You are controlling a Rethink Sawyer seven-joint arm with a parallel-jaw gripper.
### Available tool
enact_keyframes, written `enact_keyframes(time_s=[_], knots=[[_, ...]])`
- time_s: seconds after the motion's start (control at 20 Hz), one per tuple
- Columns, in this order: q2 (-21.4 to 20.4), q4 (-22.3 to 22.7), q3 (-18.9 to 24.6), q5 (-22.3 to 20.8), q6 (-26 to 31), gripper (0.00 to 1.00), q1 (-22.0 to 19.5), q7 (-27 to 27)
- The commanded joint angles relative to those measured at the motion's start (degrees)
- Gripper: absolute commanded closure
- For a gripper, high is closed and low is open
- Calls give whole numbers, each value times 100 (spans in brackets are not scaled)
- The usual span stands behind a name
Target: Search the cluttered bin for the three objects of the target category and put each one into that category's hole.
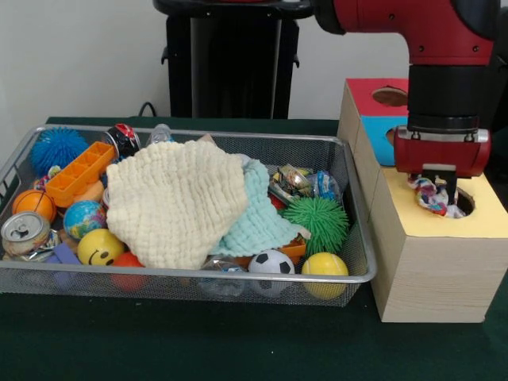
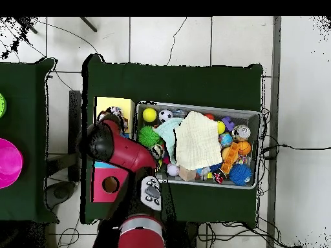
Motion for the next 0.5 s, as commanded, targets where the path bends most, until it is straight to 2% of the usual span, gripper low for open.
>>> enact_keyframes(time_s=[0.05, 0.5], knots=[[870, 143, 767, -96, -648, 100, -395, 1727], [960, 116, 897, -100, -691, 100, -540, 1543]])
